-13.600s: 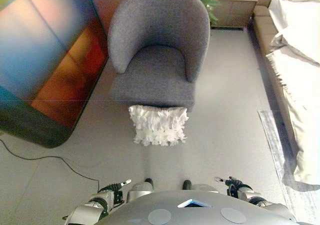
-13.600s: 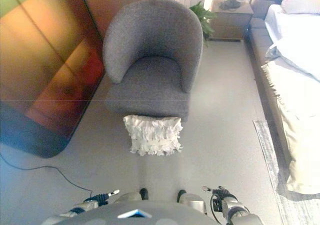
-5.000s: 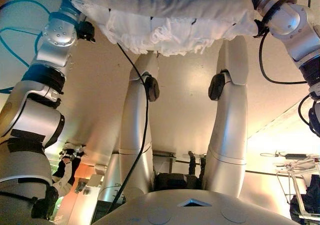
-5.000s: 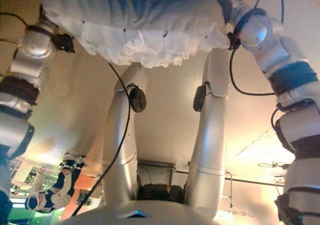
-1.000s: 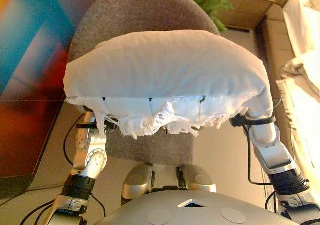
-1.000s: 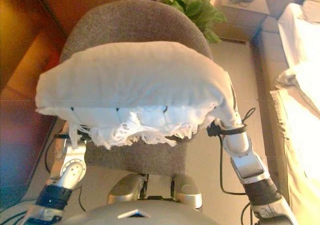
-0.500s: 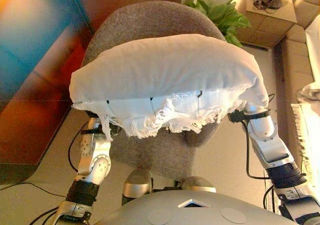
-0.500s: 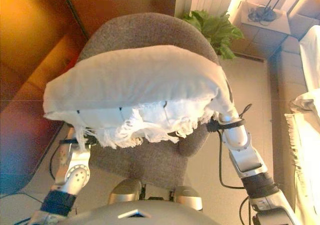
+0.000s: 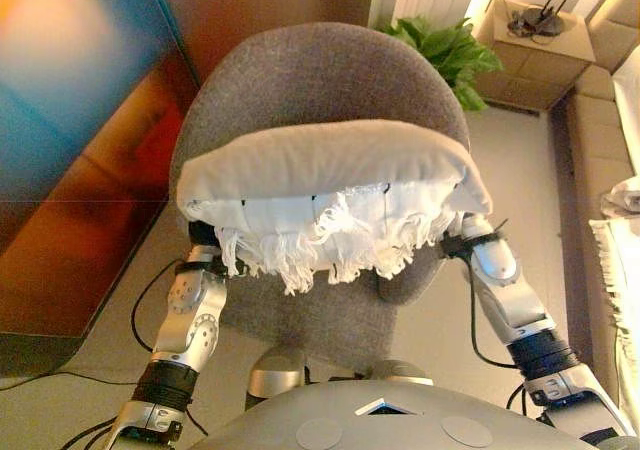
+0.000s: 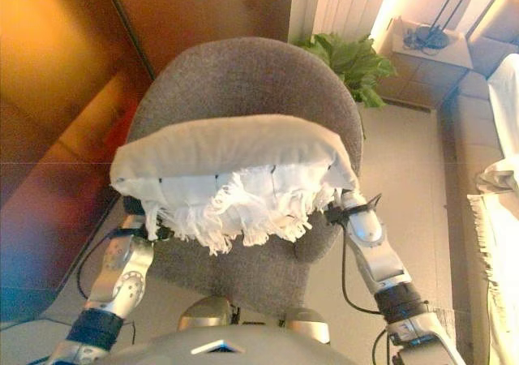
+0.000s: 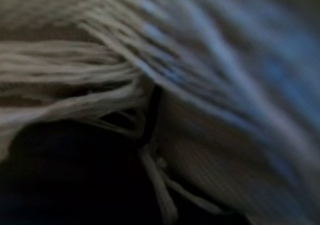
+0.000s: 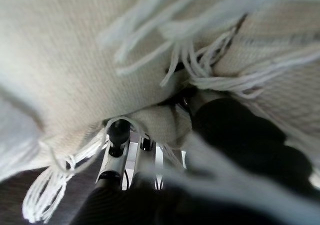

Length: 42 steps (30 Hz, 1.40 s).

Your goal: Pick up the cushion and take it to the sofa

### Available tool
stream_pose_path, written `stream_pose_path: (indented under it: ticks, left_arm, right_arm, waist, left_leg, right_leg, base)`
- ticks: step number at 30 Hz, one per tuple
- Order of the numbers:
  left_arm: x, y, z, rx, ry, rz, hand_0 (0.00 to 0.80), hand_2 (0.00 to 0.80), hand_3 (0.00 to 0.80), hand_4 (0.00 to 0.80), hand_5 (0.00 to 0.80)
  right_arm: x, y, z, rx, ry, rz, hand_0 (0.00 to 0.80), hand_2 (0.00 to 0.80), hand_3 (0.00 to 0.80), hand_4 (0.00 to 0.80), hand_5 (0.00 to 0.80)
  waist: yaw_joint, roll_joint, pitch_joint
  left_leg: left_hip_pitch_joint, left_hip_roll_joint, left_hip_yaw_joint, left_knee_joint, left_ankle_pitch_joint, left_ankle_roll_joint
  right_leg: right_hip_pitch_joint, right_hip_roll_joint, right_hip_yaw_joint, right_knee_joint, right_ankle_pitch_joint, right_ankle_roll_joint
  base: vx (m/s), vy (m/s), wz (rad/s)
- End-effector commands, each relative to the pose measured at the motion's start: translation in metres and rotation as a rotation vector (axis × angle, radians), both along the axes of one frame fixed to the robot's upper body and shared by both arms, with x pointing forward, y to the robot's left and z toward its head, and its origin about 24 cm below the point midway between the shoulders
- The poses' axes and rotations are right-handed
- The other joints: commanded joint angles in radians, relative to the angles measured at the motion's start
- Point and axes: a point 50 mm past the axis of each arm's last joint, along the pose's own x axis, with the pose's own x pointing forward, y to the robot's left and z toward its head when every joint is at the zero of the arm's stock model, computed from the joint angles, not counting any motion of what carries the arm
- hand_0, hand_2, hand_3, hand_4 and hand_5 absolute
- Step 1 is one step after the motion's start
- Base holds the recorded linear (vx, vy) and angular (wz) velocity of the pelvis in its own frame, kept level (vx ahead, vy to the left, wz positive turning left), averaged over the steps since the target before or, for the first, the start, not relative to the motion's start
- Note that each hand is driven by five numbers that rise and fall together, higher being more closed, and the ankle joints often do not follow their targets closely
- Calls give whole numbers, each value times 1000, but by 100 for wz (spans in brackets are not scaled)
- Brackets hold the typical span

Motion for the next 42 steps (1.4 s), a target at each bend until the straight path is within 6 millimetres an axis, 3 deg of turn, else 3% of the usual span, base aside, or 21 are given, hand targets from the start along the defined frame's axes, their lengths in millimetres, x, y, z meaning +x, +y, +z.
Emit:
stream_pose_path:
  ticks: [1,7,10,14,19,24,28,33,35,37,38,39,42]
  left_arm:
    - [40,-41,32,39,-169,-158,800,800,800,800,800]
    - [57,-54,7,32,-7,-95,800,800,800,800,800]
    - [66,-65,3,72,27,-100,800,800,800,800,800]
    - [92,-82,18,129,-18,-107,800,800,800,800,800]
    - [130,-87,63,135,-142,-74,800,800,800,800,800]
    - [155,-89,90,151,-148,-71,800,800,800,800,800]
    - [169,-83,98,167,-84,-26,800,800,800,800,800]
    - [180,-80,108,165,-15,-5,800,800,800,800,800]
    - [182,-77,110,143,20,7,0,0,0,0,0]
    - [185,-74,119,135,0,28,0,0,0,0,0]
    - [186,-72,122,137,-9,32,0,0,0,0,0]
    - [187,-70,126,135,-22,39,0,0,0,0,0]
    - [189,-58,137,142,-71,70,0,0,0,0,0]
  right_arm:
    - [12,39,20,155,-79,111,800,800,800,800,800]
    - [25,47,-23,236,202,33,800,800,800,800,800]
    - [36,50,-27,224,246,-6,800,800,800,800,800]
    - [68,57,-2,197,190,-34,800,800,800,800,800]
    - [108,67,42,170,89,-48,800,800,800,800,800]
    - [134,53,63,187,103,-84,800,800,800,800,800]
    - [148,39,73,292,172,-108,800,800,800,800,800]
    - [159,25,92,265,184,-105,800,800,800,800,800]
    - [162,15,98,266,179,-137,800,800,800,800,800]
    - [165,4,108,245,159,-185,781,781,781,781,781]
    - [166,0,112,227,139,-197,169,169,169,169,169]
    - [166,-4,118,209,116,-209,0,0,0,0,0]
    - [166,-23,133,188,45,-274,0,0,0,0,0]
  waist:
    - [0,-8,-53]
    - [-12,-1,-53]
    - [-15,-1,-44]
    - [-22,4,-3]
    - [-37,10,76]
    - [-46,15,144]
    - [-55,21,177]
    - [-63,22,207]
    - [-66,23,213]
    - [-68,25,219]
    - [-68,26,222]
    - [-69,27,225]
    - [-69,28,234]
  left_leg:
    - [74,31,24,6,-111,-16]
    - [90,31,38,6,-121,-19]
    - [87,32,43,6,-122,-21]
    - [49,28,38,6,-111,-22]
    - [-5,24,33,6,-100,-26]
    - [-57,23,36,9,-86,-33]
    - [-85,23,37,8,-74,-40]
    - [-112,22,41,6,-61,-46]
    - [-116,22,44,6,-59,-48]
    - [-123,22,46,6,-56,-51]
    - [-126,22,47,6,-55,-52]
    - [-129,22,48,6,-55,-52]
    - [-136,21,52,6,-54,-54]
  right_leg:
    - [-41,-69,-42,2,42,61]
    - [-34,-76,-41,2,43,67]
    - [-39,-78,-37,2,45,69]
    - [-81,-79,-17,2,59,72]
    - [-131,-76,7,2,68,67]
    - [-177,-75,25,3,78,67]
    - [-205,-74,35,5,83,68]
    - [-232,-77,38,8,93,75]
    - [-239,-80,36,10,94,77]
    - [-250,-82,33,16,94,79]
    - [-254,-83,32,17,93,80]
    - [-258,-83,31,19,93,80]
    - [-272,-84,26,29,89,82]
  base:
    - [96,17,0]
    - [112,5,1]
    - [54,-11,-2]
    - [-66,2,-2]
    - [-181,10,1]
    - [-129,10,0]
    - [-75,32,-1]
    - [-37,22,1]
    - [4,27,4]
    - [-4,35,5]
    - [-10,35,5]
    - [-8,26,4]
    - [0,0,0]
